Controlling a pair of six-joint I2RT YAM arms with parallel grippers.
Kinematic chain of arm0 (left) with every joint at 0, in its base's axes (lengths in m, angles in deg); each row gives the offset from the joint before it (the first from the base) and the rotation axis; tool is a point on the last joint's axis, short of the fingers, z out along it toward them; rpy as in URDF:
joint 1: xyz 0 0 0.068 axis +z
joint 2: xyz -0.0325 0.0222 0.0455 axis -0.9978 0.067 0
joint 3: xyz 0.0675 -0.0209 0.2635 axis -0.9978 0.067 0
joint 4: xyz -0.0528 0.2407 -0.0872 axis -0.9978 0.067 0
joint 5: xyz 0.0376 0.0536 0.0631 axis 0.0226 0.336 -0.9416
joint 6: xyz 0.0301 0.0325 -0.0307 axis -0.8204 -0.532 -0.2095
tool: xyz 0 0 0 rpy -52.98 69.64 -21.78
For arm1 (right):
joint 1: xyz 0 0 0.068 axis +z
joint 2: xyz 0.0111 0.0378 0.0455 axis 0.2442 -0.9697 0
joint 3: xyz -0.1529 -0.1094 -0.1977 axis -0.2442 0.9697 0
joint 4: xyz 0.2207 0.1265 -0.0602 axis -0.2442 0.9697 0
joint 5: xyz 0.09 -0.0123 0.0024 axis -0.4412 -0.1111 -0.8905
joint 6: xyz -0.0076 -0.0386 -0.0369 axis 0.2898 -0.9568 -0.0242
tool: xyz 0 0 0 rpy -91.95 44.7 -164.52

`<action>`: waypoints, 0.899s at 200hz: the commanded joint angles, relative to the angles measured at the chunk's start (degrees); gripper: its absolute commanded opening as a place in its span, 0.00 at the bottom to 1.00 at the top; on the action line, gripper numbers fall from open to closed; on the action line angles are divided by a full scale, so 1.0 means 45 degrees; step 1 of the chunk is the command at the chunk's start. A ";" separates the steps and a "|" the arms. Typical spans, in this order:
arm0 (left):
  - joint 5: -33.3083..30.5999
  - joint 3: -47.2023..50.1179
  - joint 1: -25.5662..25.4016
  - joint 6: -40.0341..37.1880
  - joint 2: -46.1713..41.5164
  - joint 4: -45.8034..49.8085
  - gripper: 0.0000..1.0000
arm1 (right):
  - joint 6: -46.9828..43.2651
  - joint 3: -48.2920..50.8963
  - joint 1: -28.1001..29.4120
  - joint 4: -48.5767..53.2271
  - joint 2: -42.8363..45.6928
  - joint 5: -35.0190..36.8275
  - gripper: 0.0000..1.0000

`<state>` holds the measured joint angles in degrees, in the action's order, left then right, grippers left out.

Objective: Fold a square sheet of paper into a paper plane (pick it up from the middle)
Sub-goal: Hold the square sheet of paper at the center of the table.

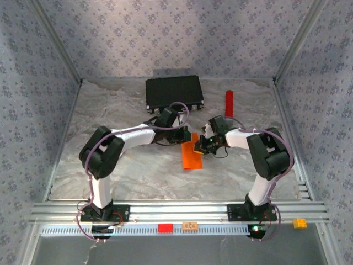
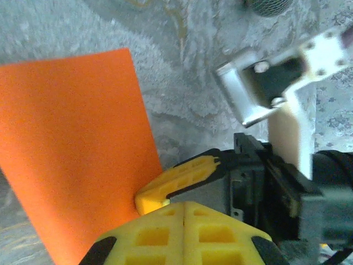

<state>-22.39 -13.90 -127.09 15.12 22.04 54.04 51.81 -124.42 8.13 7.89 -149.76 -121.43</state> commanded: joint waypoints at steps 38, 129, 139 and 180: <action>0.0623 0.0692 0.0115 0.0196 0.0442 -0.0842 0.00 | 0.0036 0.0373 -0.0049 0.1268 -0.0220 0.1372 0.00; -0.0006 0.1812 0.0252 -0.0478 0.0557 -0.1186 0.00 | 0.0122 0.0529 0.0014 0.1220 -0.0112 0.1507 0.00; -0.0077 0.2025 0.0281 -0.0542 0.0613 -0.1305 0.00 | 0.0138 0.0533 0.0025 0.1223 -0.0112 0.1508 0.00; -0.0422 0.2663 0.0344 -0.0923 0.0984 -0.1330 0.00 | 0.0145 0.0586 0.0035 0.1243 -0.0074 0.1607 0.00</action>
<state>-22.17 -4.04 -125.91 13.43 23.88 47.46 51.88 -124.10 8.30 7.85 -149.28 -120.58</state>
